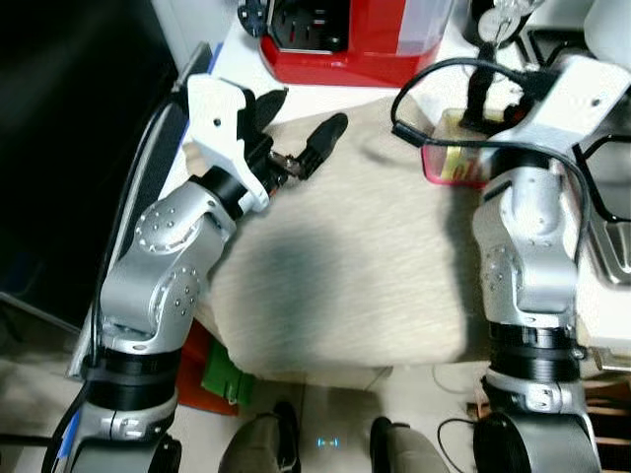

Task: Restocking fridge

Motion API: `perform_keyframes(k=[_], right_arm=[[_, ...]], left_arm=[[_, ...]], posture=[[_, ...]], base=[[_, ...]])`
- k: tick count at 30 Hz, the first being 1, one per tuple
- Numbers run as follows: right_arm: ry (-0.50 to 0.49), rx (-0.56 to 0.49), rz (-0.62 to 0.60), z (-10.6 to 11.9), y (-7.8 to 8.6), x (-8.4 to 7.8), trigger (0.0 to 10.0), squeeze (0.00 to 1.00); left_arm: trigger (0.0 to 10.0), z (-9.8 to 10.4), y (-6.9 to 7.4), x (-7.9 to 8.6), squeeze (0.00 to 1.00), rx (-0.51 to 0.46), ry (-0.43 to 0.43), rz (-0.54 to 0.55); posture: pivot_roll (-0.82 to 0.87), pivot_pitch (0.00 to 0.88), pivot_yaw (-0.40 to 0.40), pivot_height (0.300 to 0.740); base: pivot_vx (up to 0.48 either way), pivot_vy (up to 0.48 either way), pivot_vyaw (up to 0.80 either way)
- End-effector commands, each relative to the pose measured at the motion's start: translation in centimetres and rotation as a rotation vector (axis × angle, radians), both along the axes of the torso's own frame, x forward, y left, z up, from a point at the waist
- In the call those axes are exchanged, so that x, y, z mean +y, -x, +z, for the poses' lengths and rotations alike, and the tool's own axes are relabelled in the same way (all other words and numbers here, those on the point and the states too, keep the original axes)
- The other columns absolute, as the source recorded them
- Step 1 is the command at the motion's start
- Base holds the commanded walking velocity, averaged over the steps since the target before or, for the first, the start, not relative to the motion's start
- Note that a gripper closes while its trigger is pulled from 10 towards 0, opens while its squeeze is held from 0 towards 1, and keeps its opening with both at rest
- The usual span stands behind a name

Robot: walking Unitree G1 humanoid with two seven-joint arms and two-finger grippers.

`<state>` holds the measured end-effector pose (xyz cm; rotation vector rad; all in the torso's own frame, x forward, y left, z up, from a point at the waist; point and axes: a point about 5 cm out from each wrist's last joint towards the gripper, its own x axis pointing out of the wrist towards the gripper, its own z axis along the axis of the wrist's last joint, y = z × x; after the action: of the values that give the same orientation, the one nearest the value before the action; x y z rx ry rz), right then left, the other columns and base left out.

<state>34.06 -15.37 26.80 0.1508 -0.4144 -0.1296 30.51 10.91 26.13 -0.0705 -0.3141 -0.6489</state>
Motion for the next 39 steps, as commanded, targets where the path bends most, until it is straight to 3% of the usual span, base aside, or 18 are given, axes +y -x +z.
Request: perform_keyframes(k=[1, 4, 5, 7, 8, 14, 17, 18, 20, 21, 23, 24, 27, 30, 34, 39], right_arm=[[0.003, -0.011, 0.017, 1.0, -0.2, -0.7, 10.0, 0.00], [0.035, -0.030, -0.009, 2.2, -0.2, -3.6, 10.0, 0.00], [0.070, -0.040, -0.050, 3.0, 0.0, -5.8, 10.0, 0.00], [0.087, -0.040, -0.067, 3.3, 0.1, -6.7, 10.0, 0.00], [0.125, -0.017, -0.135, 3.2, 0.4, -9.1, 10.0, 0.00], [0.191, 0.037, -0.268, 1.6, 1.5, -12.4, 10.0, 0.00], [0.233, 0.101, -0.244, -0.4, 1.3, -12.4, 10.0, 0.00], [0.239, 0.145, -0.211, -1.7, 0.9, -12.1, 10.0, 0.00], [0.233, 0.159, -0.185, -2.1, 0.7, -11.9, 10.0, 0.00], [0.217, 0.185, -0.154, -2.8, 0.5, -11.6, 10.0, 0.00], [0.210, 0.191, -0.141, -3.1, 0.4, -11.5, 10.0, 0.00], [0.212, 0.188, -0.122, -3.2, 0.3, -11.2, 10.0, 0.00], [0.205, 0.172, -0.105, -3.0, 0.2, -10.9, 10.0, 0.00], [0.174, 0.146, -0.032, -2.8, -0.1, -10.0, 10.0, 0.00], [0.177, 0.145, 0.028, -2.8, 0.0, -9.0, 10.0, 0.00], [0.185, 0.170, 0.082, -3.5, 0.7, -7.5, 10.0, 0.00]], left_arm=[[10.0, 0.7, 0.0, 0.1, 0.00, -0.035, -0.008, 0.001], [10.0, 0.8, 0.0, 0.2, 0.00, -0.040, -0.005, 0.005], [10.0, 0.8, 0.1, 0.2, 0.00, -0.040, 0.001, 0.004], [10.0, 0.8, 0.1, 0.1, 0.00, -0.040, 0.004, 0.002], [10.0, 0.8, 0.5, -0.3, 0.00, -0.032, 0.026, -0.010], [10.0, 0.8, 1.7, -1.9, 0.00, -0.007, 0.084, -0.057], [10.0, 0.4, 1.9, -2.6, 0.00, 0.055, 0.141, -0.080], [10.0, -0.2, 2.1, -3.2, 0.00, 0.118, 0.154, -0.101], [10.0, -0.5, 2.2, -3.6, 0.00, 0.149, 0.168, -0.115], [10.0, -1.2, 2.4, -4.3, 0.00, 0.233, 0.168, -0.132], [10.0, -1.7, 2.5, -4.6, 0.00, 0.282, 0.160, -0.147], [10.0, -2.8, 2.5, -4.9, 0.00, 0.369, 0.125, -0.150], [10.0, -3.2, 2.6, -4.9, 0.00, 0.434, 0.149, -0.176], [10.0, -4.8, 2.6, -4.5, 0.00, 0.593, 0.110, -0.204], [10.0, -5.3, 2.5, -3.9, 0.00, 0.635, 0.048, -0.205], [10.0, -5.3, 1.3, -2.4, 0.00, 0.588, -0.056, -0.128]], posture=[[0.02, 0.185, 0.060, 0.740], [0.01, 0.186, 0.054, 0.740], [0.00, 0.186, 0.051, 0.740], [0.00, 0.186, 0.051, 0.740], [-0.01, 0.183, 0.045, 0.740], [-0.03, 0.180, 0.040, 0.740], [-0.04, 0.176, 0.043, 0.740], [-0.04, 0.174, 0.042, 0.740], [-0.04, 0.172, 0.042, 0.740], [-0.04, 0.166, 0.040, 0.740], [-0.04, 0.164, 0.038, 0.740], [-0.04, 0.161, 0.035, 0.740], [-0.04, 0.159, 0.034, 0.740], [-0.04, 0.151, 0.031, 0.740], [-0.03, 0.143, 0.028, 0.740], [-0.03, 0.138, 0.025, 0.740]], base=[[0.000, 0.000, 0.00], [0.000, 0.000, 0.00], [0.000, 0.000, 0.00], [0.000, 0.000, 0.00], [0.000, 0.000, 0.00], [0.000, 0.000, 0.00], [0.000, 0.000, 0.00], [0.000, 0.000, 0.00], [0.000, 0.000, 0.00], [0.000, 0.000, 0.00], [0.000, 0.000, 0.00], [0.000, 0.000, 0.00], [0.000, 0.000, 0.00], [0.000, 0.000, 0.00], [0.000, 0.000, 0.00], [0.000, 0.000, 0.00]])
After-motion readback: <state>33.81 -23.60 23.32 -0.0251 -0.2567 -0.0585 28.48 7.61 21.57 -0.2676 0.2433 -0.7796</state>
